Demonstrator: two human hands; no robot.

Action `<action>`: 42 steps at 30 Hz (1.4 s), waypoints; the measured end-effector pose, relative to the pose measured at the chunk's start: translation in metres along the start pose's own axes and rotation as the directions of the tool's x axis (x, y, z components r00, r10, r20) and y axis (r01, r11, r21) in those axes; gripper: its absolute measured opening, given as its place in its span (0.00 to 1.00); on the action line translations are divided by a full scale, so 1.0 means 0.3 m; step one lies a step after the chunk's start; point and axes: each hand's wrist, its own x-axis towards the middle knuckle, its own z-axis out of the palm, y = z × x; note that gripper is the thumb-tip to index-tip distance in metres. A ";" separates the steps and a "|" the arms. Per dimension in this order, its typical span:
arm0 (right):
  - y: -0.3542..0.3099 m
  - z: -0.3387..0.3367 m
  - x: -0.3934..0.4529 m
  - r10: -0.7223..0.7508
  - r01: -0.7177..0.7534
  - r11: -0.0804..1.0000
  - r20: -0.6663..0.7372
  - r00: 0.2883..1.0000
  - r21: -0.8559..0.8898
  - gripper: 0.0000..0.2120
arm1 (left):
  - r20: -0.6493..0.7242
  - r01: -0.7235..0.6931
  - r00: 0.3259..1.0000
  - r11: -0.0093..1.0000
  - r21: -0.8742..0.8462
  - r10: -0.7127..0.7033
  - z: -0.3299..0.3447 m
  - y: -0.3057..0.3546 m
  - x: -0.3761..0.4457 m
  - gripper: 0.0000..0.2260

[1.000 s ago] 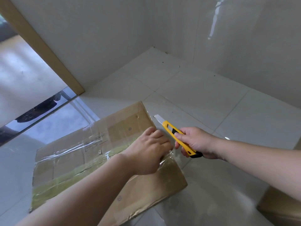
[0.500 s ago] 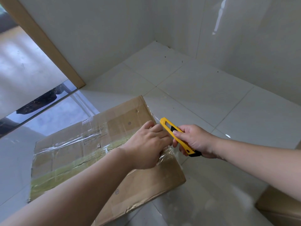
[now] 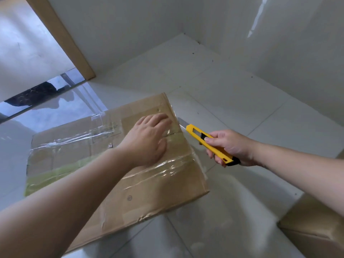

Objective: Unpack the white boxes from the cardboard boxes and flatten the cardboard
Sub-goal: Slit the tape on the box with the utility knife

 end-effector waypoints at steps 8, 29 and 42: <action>-0.024 -0.026 -0.012 0.011 -0.011 0.996 0.001 1.000 -0.083 0.08 | 0.029 0.260 0.965 0.964 -0.048 -0.259 0.085 -0.086 -0.017 0.33; -0.037 -0.034 0.013 0.079 -0.077 0.995 0.035 0.996 -0.067 0.09 | 0.061 0.381 0.923 0.924 -0.030 -0.379 0.054 -0.100 0.019 0.32; 0.016 -0.012 -0.020 0.053 -0.051 0.997 0.042 0.998 -0.049 0.08 | 0.051 0.356 0.933 0.934 -0.019 -0.355 0.084 -0.119 0.034 0.34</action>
